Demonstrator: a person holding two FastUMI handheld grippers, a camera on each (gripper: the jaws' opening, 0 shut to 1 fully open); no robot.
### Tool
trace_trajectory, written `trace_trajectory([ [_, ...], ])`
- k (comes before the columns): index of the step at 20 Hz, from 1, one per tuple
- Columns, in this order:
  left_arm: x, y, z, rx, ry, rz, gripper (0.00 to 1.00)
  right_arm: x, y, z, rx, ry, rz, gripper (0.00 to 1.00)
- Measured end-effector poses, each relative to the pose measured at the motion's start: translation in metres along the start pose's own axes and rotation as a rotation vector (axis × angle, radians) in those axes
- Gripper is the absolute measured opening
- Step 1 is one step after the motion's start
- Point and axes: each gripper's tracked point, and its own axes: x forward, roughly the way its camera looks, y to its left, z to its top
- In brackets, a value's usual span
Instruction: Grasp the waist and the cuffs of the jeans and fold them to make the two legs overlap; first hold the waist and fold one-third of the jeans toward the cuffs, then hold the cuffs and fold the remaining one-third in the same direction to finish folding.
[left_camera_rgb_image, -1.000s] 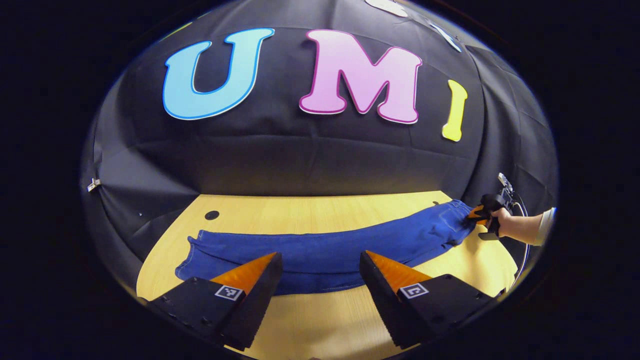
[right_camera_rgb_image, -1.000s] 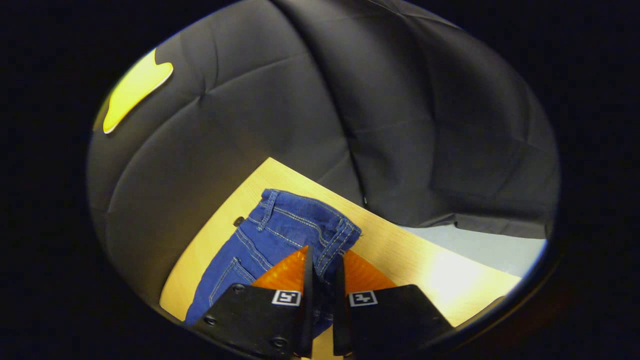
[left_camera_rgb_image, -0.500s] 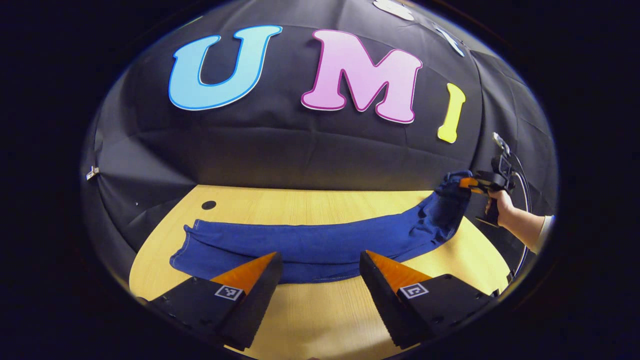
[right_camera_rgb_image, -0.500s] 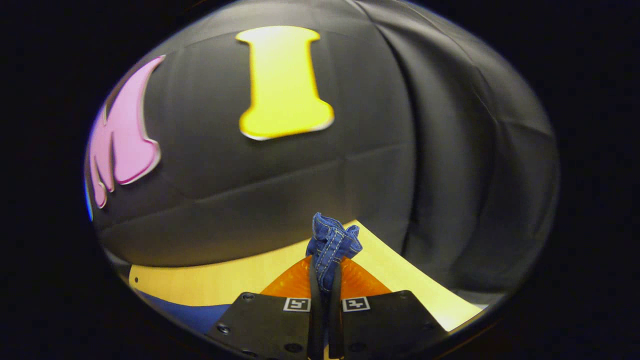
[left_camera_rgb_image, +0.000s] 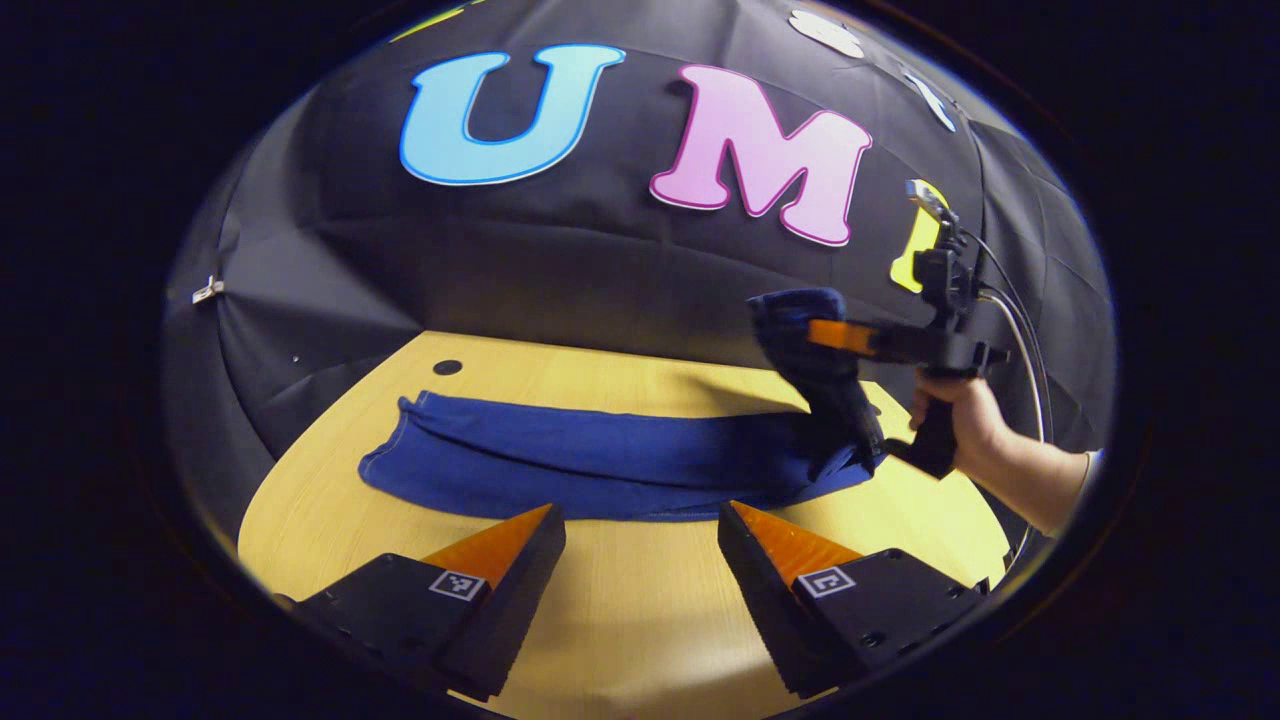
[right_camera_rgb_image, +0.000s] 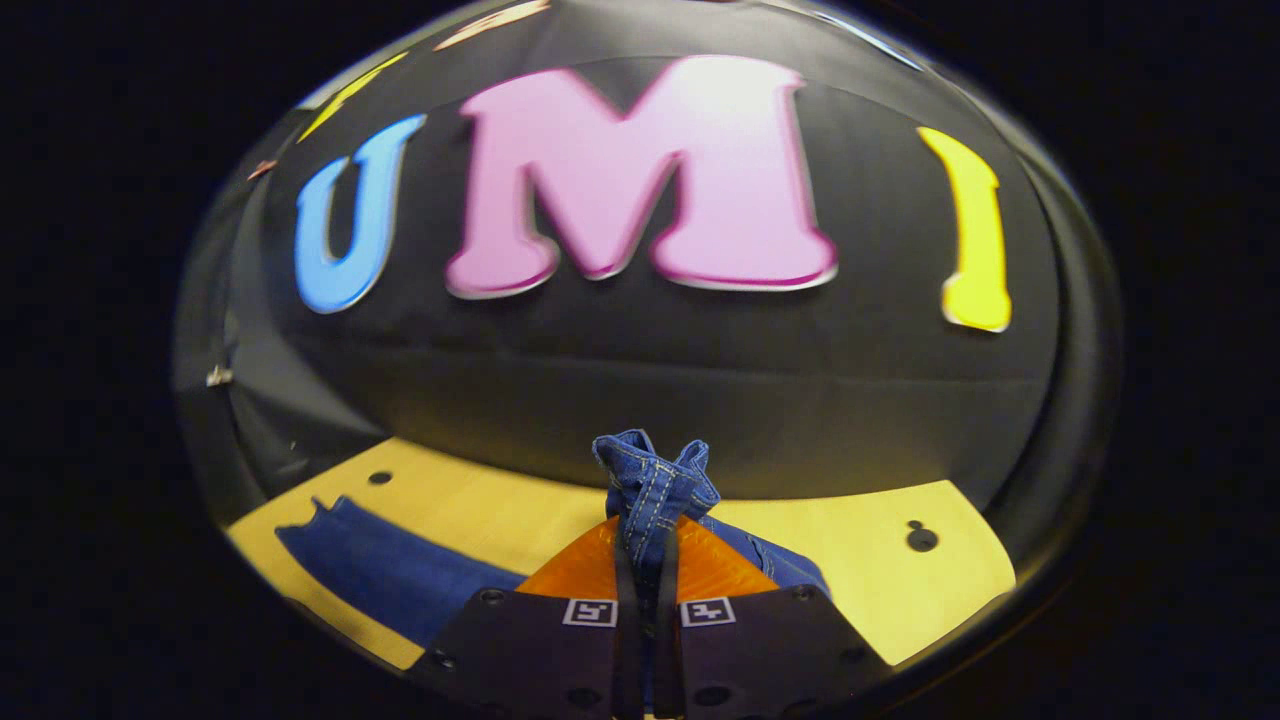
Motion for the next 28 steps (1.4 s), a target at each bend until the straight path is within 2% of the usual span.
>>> trace_trajectory([
  [1, -0.004, 0.009, -0.005, -0.015, 0.0, 0.015, 0.97, -0.005, 0.007, -0.021, -0.017, 0.035, 0.029, 0.08],
  [2, -0.006, 0.02, -0.012, -0.035, 0.002, 0.033, 0.97, 0.009, 0.007, -0.056, -0.032, 0.078, 0.049, 0.09],
  [4, -0.009, 0.04, -0.023, -0.097, 0.0, 0.072, 0.97, 0.018, 0.005, -0.101, -0.054, 0.17, 0.115, 0.16],
  [6, -0.014, 0.063, -0.029, -0.185, -0.012, 0.114, 0.97, 0.008, -0.008, -0.14, -0.029, 0.271, 0.196, 0.48],
  [7, -0.012, 0.074, -0.029, -0.233, -0.023, 0.135, 0.96, 0.002, -0.021, -0.145, -0.041, 0.281, 0.205, 0.64],
  [9, -0.01, 0.1, -0.024, -0.317, -0.054, 0.178, 0.96, -0.015, 0.017, -0.14, -0.086, 0.231, 0.206, 0.96],
  [10, -0.008, 0.113, -0.015, -0.345, -0.076, 0.201, 0.96, -0.024, -0.002, -0.128, -0.099, 0.204, 0.203, 0.98],
  [11, -0.006, 0.126, -0.011, -0.361, -0.096, 0.224, 0.96, -0.03, -0.011, -0.119, -0.1, 0.182, 0.194, 0.96],
  [13, 0.004, 0.153, -0.001, -0.37, -0.125, 0.279, 0.96, -0.051, -0.026, -0.106, -0.08, 0.16, 0.17, 0.98],
  [16, 0.027, 0.194, 0.013, -0.344, -0.159, 0.355, 0.96, -0.077, -0.053, -0.094, -0.06, 0.143, 0.128, 0.94],
  [19, 0.062, 0.23, 0.029, -0.302, -0.175, 0.414, 0.96, -0.109, -0.072, -0.097, -0.04, 0.185, 0.124, 0.97],
  [22, 0.102, 0.256, 0.026, -0.288, -0.125, 0.449, 0.96, -0.137, -0.085, -0.097, -0.052, 0.187, 0.126, 0.97],
  [23, 0.112, 0.263, 0.023, -0.307, -0.108, 0.459, 0.96, -0.145, -0.088, -0.1, -0.056, 0.184, 0.124, 0.97],
  [25, 0.124, 0.285, 0.007, -0.352, -0.067, 0.53, 0.96, -0.157, -0.094, -0.113, -0.067, 0.21, 0.123, 0.97],
  [28, 0.141, 0.287, -0.022, -0.438, 0.025, 0.526, 0.96, -0.166, -0.098, -0.132, -0.059, 0.261, 0.128, 0.97],
])
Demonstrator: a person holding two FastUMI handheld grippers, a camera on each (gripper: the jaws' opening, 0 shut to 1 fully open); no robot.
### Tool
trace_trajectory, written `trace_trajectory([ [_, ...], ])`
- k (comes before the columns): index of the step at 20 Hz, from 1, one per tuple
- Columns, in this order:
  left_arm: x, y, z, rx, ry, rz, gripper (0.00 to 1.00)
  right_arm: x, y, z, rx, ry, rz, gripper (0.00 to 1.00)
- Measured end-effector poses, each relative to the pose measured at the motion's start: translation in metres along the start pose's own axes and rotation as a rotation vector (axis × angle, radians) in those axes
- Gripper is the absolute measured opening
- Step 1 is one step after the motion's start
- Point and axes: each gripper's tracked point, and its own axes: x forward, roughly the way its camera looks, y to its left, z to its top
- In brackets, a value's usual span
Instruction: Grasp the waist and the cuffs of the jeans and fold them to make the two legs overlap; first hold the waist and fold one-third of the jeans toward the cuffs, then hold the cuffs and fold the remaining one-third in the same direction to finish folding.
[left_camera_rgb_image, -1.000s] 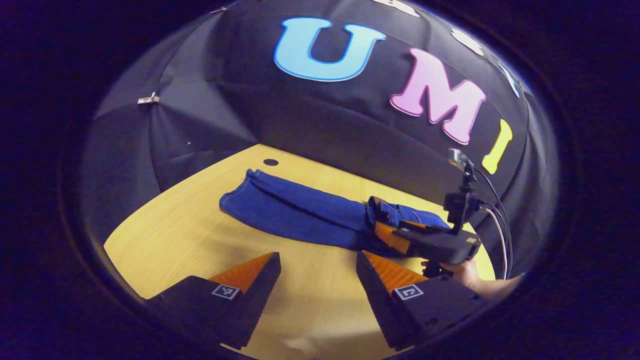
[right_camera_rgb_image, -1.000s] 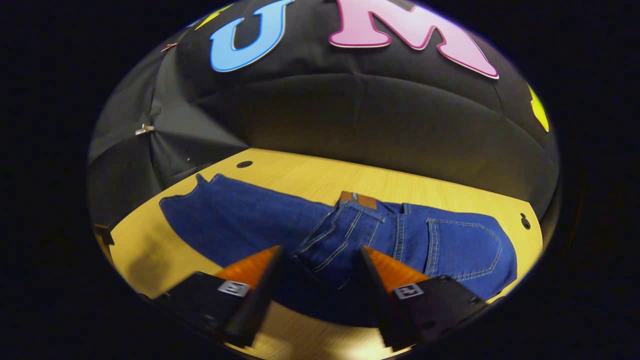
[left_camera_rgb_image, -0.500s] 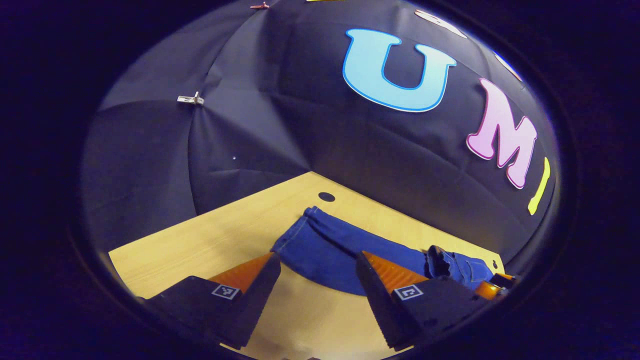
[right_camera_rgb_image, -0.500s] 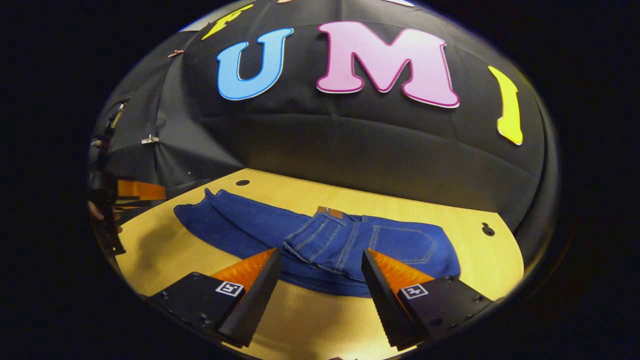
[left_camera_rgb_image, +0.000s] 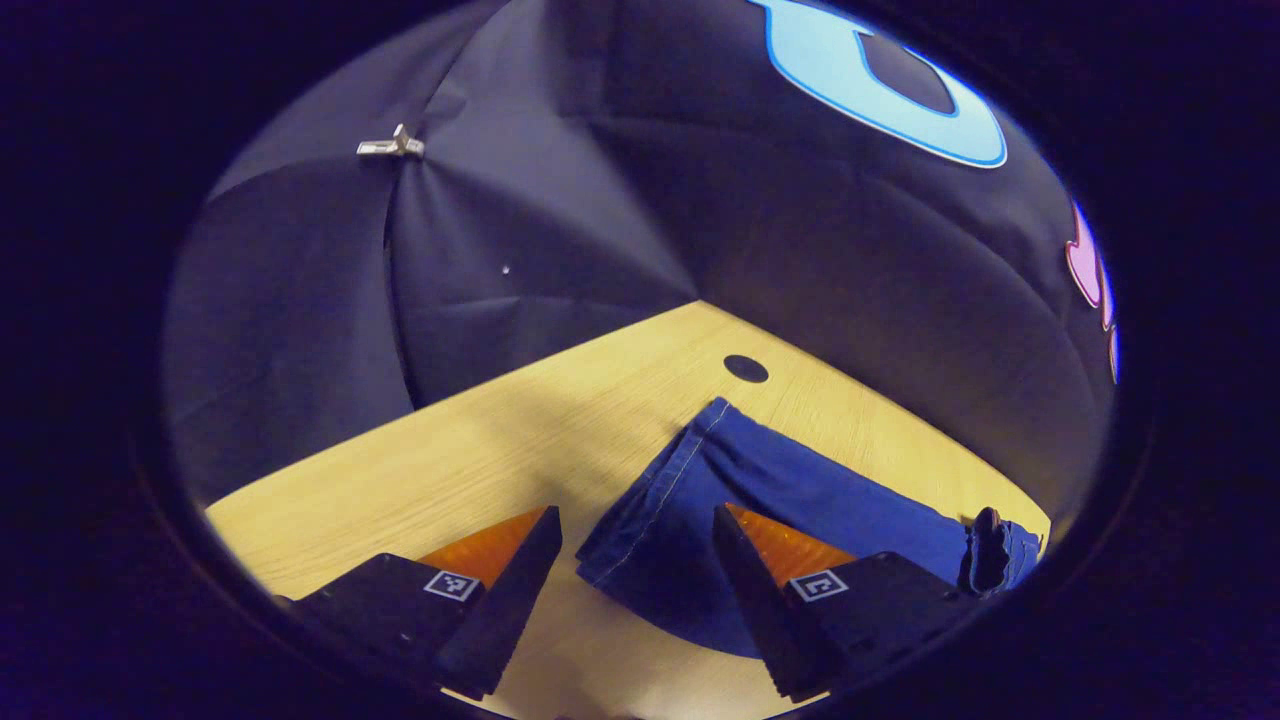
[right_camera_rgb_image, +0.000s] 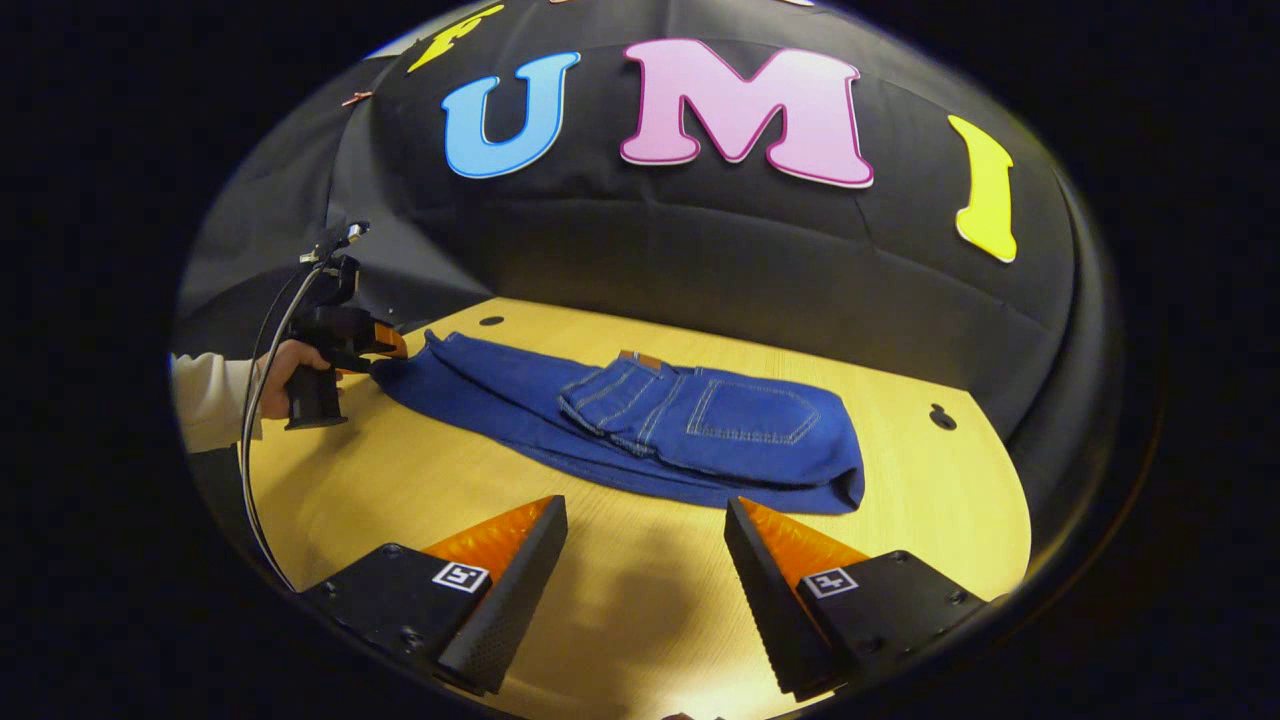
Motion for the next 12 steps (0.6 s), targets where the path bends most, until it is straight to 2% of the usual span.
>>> trace_trajectory([
  [3, 0.006, 0.003, -0.007, 0.078, 0.022, 0.029, 1.0, 0.003, -0.015, -0.009, 0.005, 0.014, -0.021, 0.97],
  [4, 0.008, 0.003, -0.004, 0.105, 0.019, 0.042, 0.9, 0.005, -0.023, -0.011, 0.014, 0.017, -0.034, 0.98],
  [8, 0.01, -0.003, -0.008, 0.211, 0.056, 0.025, 0.84, 0.008, -0.052, -0.015, 0.07, 0.015, -0.084, 0.97],
  [9, 0.012, -0.007, -0.009, 0.235, 0.065, -0.004, 0.84, 0.01, -0.058, -0.019, 0.077, 0.02, -0.094, 0.97],
  [11, 0.016, -0.018, -0.01, 0.19, 0.053, -0.044, 0.6, 0.01, -0.071, -0.027, 0.083, 0.026, -0.117, 0.97],
  [12, 0.016, -0.02, -0.009, 0.167, 0.043, -0.05, 0.38, 0.009, -0.076, -0.031, 0.09, 0.038, -0.125, 0.97],
])
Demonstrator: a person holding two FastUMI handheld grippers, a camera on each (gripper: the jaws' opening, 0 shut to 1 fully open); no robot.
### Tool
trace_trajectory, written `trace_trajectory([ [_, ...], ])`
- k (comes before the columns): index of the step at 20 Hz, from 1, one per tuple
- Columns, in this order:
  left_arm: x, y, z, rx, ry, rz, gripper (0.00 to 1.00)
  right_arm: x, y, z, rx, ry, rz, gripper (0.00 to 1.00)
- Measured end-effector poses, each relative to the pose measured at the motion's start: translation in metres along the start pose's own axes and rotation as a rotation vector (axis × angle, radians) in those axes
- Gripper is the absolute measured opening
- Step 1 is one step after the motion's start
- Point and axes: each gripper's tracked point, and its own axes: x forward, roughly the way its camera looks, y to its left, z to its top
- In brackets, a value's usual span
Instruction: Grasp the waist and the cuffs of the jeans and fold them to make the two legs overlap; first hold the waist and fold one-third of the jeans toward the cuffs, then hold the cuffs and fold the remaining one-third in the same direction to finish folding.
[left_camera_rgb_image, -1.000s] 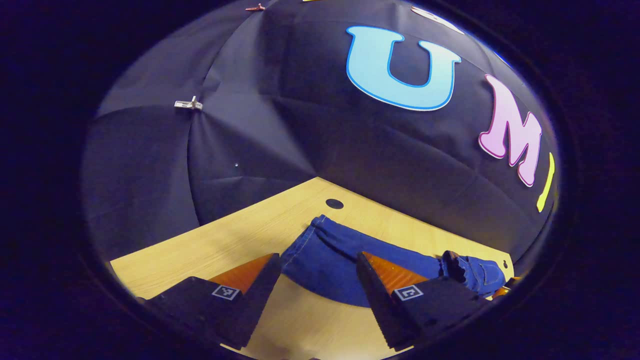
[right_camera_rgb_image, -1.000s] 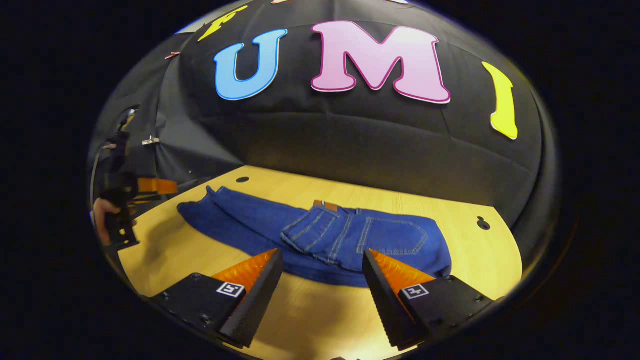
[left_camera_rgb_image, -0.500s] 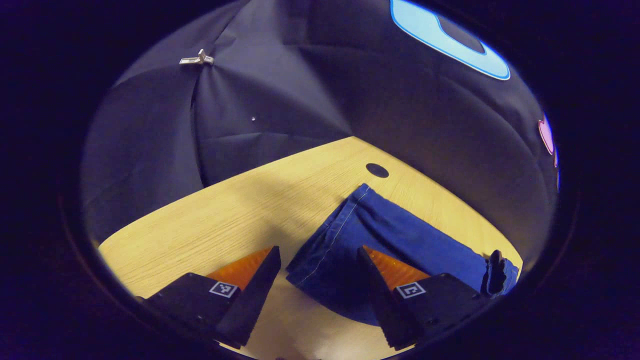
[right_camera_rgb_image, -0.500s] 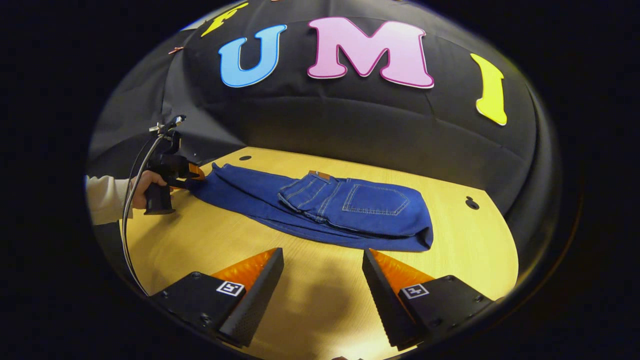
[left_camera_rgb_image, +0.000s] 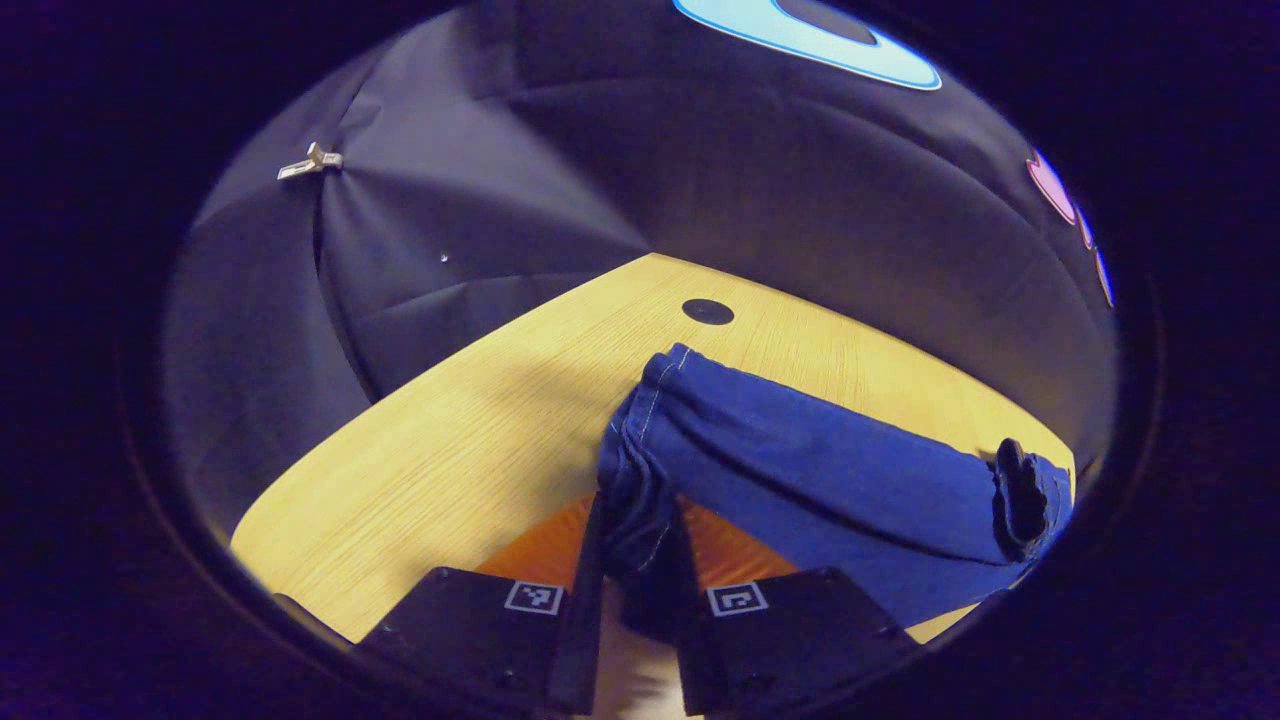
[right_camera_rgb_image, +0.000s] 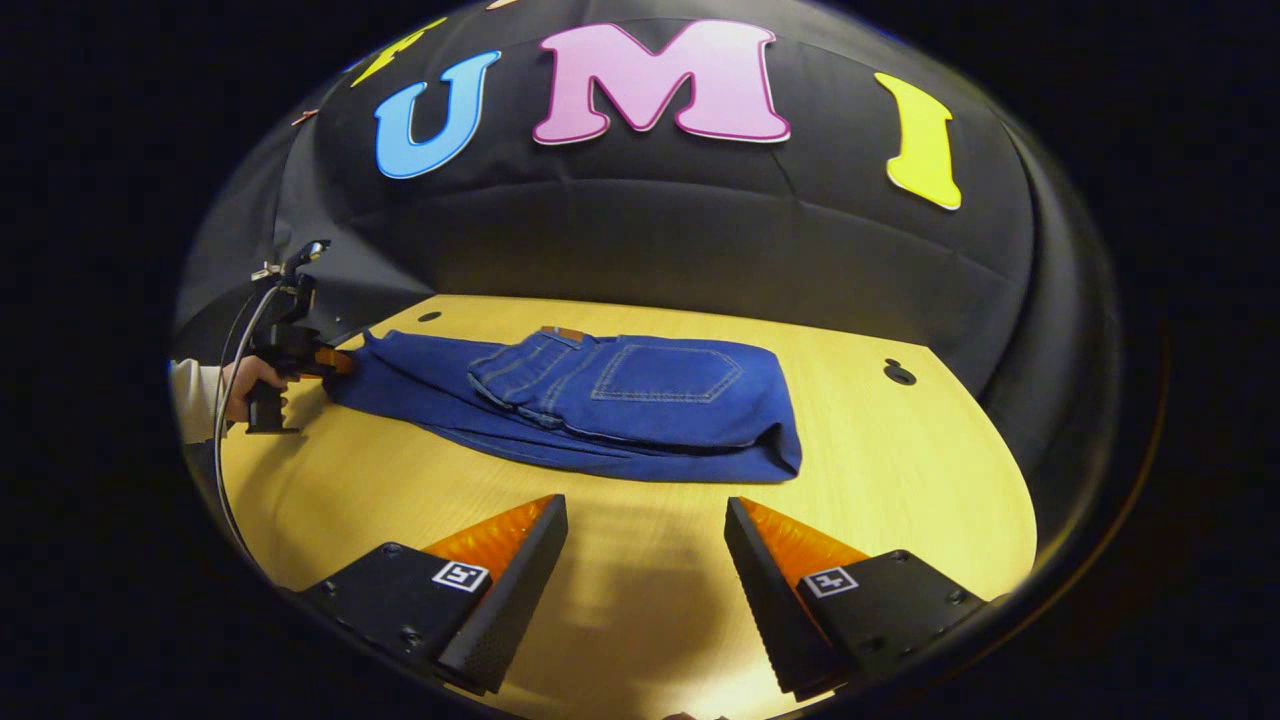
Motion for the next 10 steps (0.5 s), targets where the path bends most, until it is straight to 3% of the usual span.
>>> trace_trajectory([
  [3, -0.003, -0.003, 0.0, -0.064, -0.019, -0.044, 0.31, -0.002, -0.011, -0.006, 0.028, 0.02, -0.013, 0.97],
  [4, -0.002, -0.005, 0.0, -0.082, -0.025, -0.053, 0.23, -0.002, -0.014, -0.005, 0.03, 0.014, -0.017, 0.97],
  [7, -0.008, -0.007, 0.006, -0.112, -0.031, -0.044, 0.17, -0.003, -0.027, 0.004, 0.019, -0.016, -0.041, 0.94],
  [10, -0.038, -0.03, 0.041, -0.115, -0.129, -0.074, 0.15, -0.003, -0.041, 0.009, 0.037, -0.027, -0.06, 0.97],
])
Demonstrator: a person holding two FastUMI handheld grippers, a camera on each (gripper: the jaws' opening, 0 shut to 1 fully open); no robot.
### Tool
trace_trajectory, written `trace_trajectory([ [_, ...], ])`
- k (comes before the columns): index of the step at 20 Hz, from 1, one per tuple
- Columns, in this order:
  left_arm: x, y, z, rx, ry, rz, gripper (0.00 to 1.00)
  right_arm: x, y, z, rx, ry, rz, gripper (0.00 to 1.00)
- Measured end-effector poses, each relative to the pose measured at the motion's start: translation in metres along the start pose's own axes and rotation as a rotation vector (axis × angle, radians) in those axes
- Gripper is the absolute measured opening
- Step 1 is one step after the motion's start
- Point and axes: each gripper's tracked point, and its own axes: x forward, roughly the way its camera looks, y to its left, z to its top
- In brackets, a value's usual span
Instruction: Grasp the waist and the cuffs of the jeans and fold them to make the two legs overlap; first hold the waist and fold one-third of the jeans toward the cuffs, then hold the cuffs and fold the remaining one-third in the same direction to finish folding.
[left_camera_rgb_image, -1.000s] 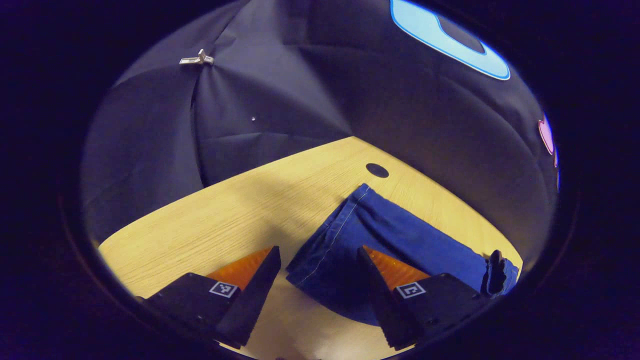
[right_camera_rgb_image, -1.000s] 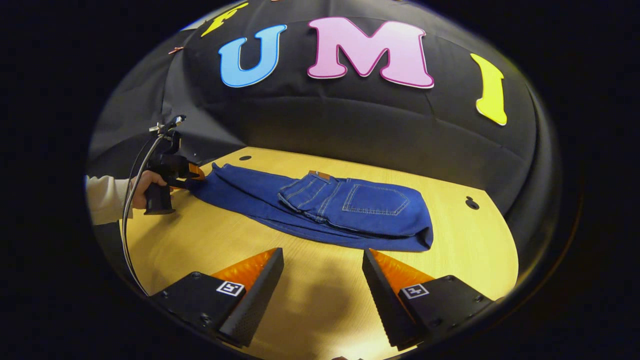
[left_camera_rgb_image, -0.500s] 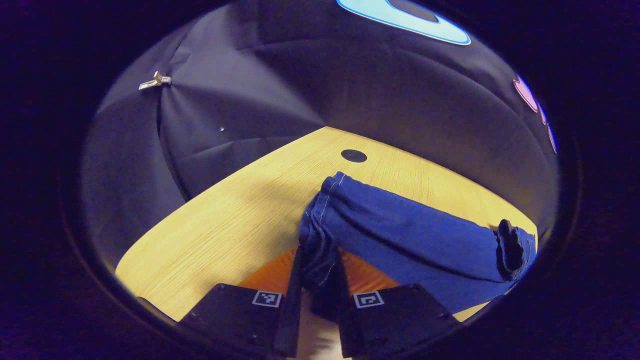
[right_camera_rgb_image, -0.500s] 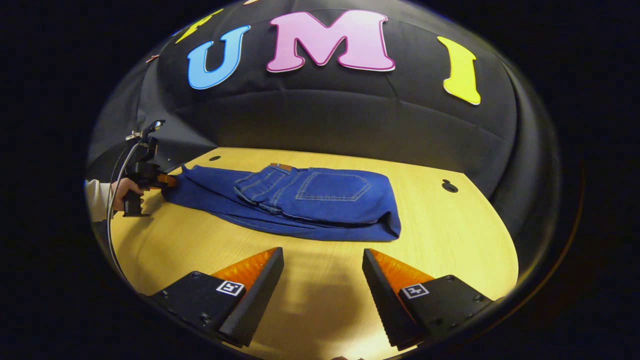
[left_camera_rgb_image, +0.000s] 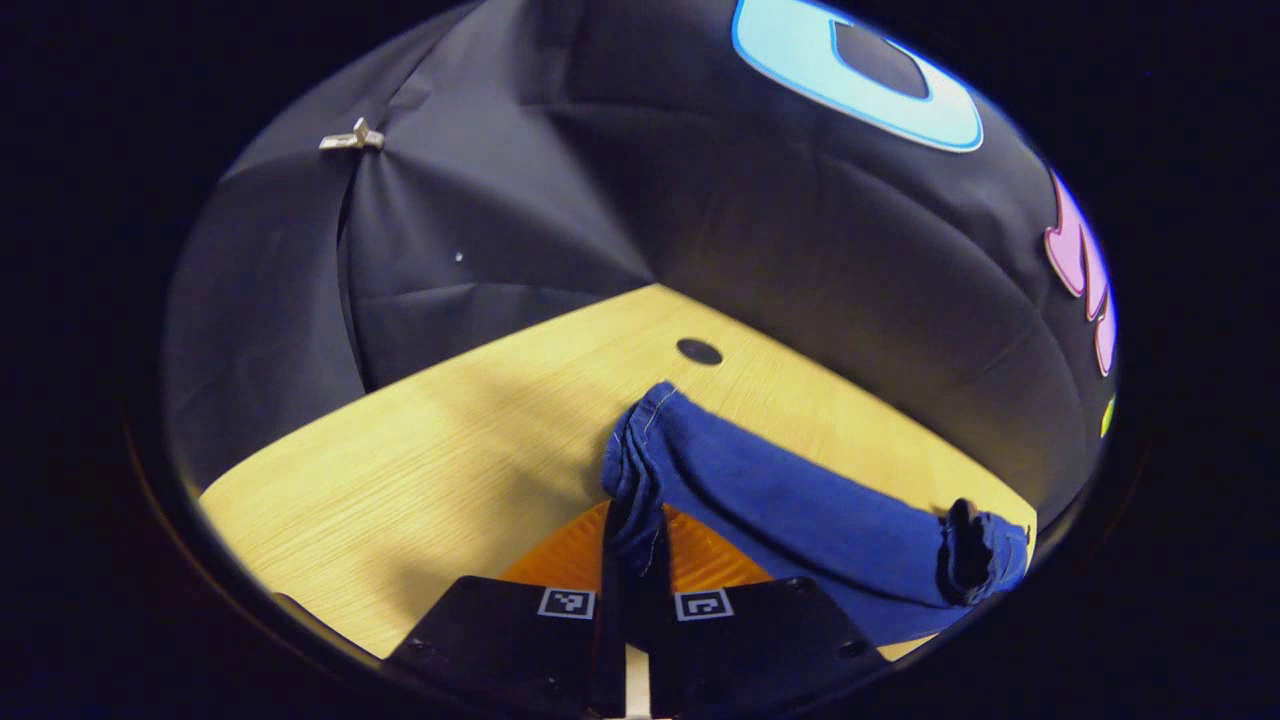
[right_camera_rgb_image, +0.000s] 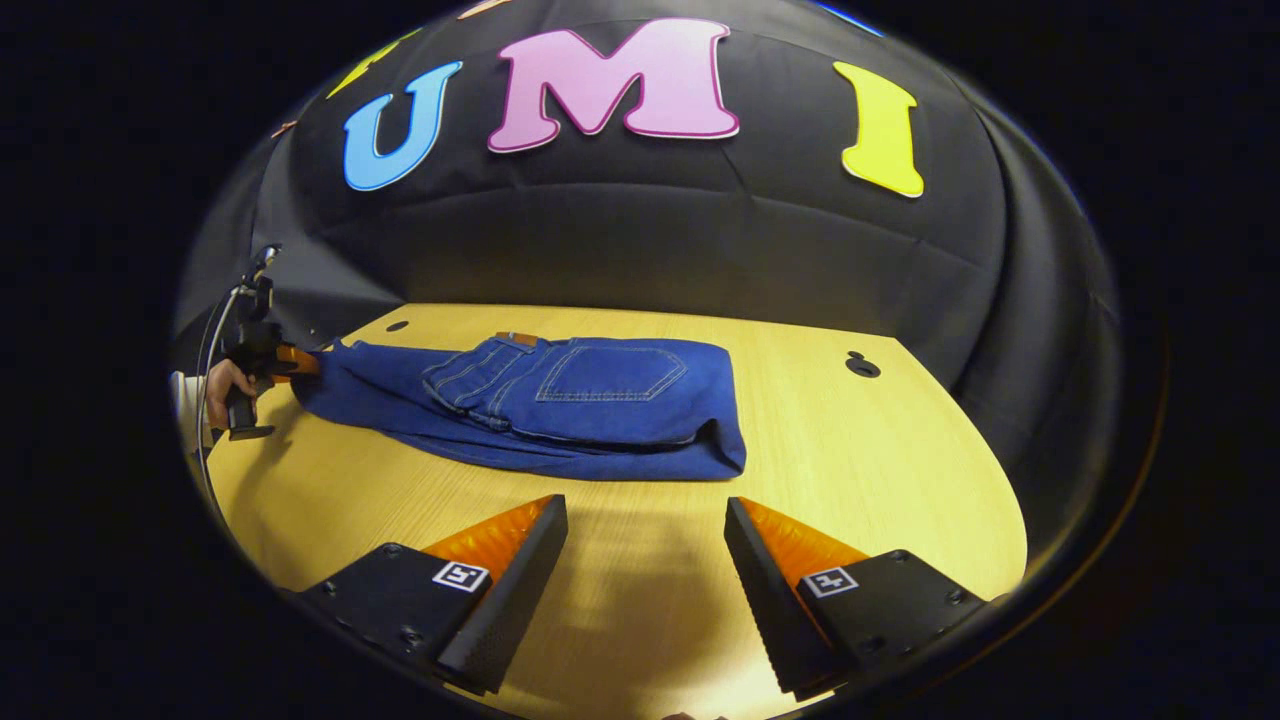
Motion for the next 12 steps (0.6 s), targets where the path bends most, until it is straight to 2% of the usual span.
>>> trace_trajectory([
  [1, -0.012, -0.017, 0.01, 0.015, -0.038, -0.04, 0.11, -0.001, -0.006, 0.002, 0.0, -0.005, -0.012, 0.98],
  [2, -0.028, -0.039, 0.027, 0.047, -0.078, -0.075, 0.14, -0.002, -0.014, 0.005, -0.005, -0.011, -0.027, 0.98],
  [4, -0.067, -0.092, 0.056, 0.128, -0.163, -0.161, 0.14, -0.005, -0.028, 0.007, -0.006, -0.019, -0.053, 0.97],
  [7, -0.112, -0.193, 0.075, 0.2, -0.225, -0.304, 0.14, -0.009, -0.052, 0.004, 0.018, -0.026, -0.086, 0.97],
  [9, -0.13, -0.274, 0.067, 0.168, -0.231, -0.384, 0.14, -0.011, -0.066, -0.004, 0.038, -0.027, -0.109, 0.97],
  [11, -0.15, -0.342, 0.038, 0.141, -0.21, -0.49, 0.14, -0.013, -0.077, -0.021, 0.046, 0.0, -0.123, 0.97],
  [12, -0.157, -0.377, 0.018, 0.132, -0.185, -0.551, 0.14, -0.016, -0.083, -0.025, 0.057, 0.005, -0.132, 0.93],
])
